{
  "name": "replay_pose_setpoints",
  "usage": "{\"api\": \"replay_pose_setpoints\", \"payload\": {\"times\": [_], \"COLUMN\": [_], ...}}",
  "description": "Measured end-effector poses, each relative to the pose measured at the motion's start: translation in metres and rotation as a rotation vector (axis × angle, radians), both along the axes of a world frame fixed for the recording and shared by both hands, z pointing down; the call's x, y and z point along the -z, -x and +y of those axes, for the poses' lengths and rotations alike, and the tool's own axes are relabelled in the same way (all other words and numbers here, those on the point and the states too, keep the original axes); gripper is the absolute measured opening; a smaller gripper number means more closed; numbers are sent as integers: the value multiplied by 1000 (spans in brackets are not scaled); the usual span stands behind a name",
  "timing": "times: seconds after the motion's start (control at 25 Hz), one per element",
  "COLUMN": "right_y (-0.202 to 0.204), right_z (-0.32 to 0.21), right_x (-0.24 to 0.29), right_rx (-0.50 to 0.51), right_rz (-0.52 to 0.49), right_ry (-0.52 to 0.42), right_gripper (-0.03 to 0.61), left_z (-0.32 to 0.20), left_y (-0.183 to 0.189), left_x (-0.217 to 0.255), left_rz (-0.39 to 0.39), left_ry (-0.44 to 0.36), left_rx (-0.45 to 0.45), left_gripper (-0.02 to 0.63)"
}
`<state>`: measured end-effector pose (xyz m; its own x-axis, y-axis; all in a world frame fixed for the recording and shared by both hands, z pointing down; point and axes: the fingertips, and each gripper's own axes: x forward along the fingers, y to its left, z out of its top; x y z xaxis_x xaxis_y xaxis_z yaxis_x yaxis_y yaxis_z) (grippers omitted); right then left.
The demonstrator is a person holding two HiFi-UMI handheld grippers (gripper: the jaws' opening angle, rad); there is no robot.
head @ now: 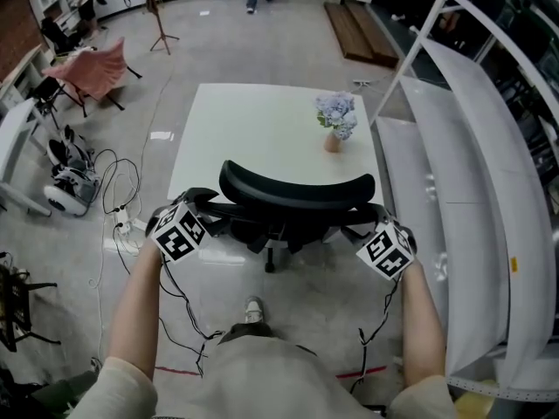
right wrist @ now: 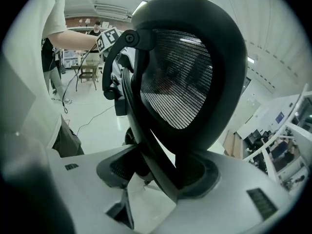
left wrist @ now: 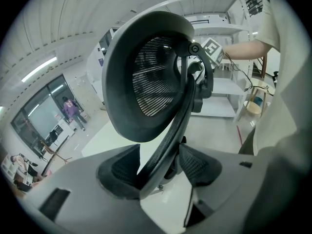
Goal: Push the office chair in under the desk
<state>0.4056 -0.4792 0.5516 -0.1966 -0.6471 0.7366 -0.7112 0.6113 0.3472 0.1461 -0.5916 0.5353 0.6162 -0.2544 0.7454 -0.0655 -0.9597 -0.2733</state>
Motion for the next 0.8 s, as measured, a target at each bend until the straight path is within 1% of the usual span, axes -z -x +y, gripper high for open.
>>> {"api": "replay_pose_setpoints", "payload": {"times": [0.12, 0.24, 0.36, 0.48, 0.56, 0.64, 0.68, 0.76, 0.8], "right_y": [0, -1, -1, -2, -1, 2, 5, 11, 13], "right_z": [0, 2, 2, 3, 4, 6, 7, 9, 10], "right_x": [-1, -1, 0, 2, 5, 10, 15, 32, 43], "right_rx": [-13, -34, -58, -92, -121, -154, -172, -213, -238], "right_rz": [0, 8, 25, 62, 65, 26, -7, -85, -126], "right_ry": [8, 19, 18, -4, -16, -31, -45, -99, -142], "right_gripper": [242, 245, 247, 247, 249, 241, 227, 192, 159], "left_z": [1, 3, 2, 2, 3, 5, 7, 8, 10], "left_y": [0, 0, 3, 6, 9, 11, 12, 14, 15], "left_x": [0, 1, 3, 7, 12, 22, 28, 42, 50], "left_rz": [-1, 15, 27, 44, 67, 114, 143, 197, 225], "left_ry": [7, -12, -40, -77, -89, -94, -99, -117, -132], "left_rx": [-13, -9, 16, 55, 84, 114, 129, 154, 166], "left_gripper": [252, 253, 255, 256, 246, 226, 217, 200, 189]}}
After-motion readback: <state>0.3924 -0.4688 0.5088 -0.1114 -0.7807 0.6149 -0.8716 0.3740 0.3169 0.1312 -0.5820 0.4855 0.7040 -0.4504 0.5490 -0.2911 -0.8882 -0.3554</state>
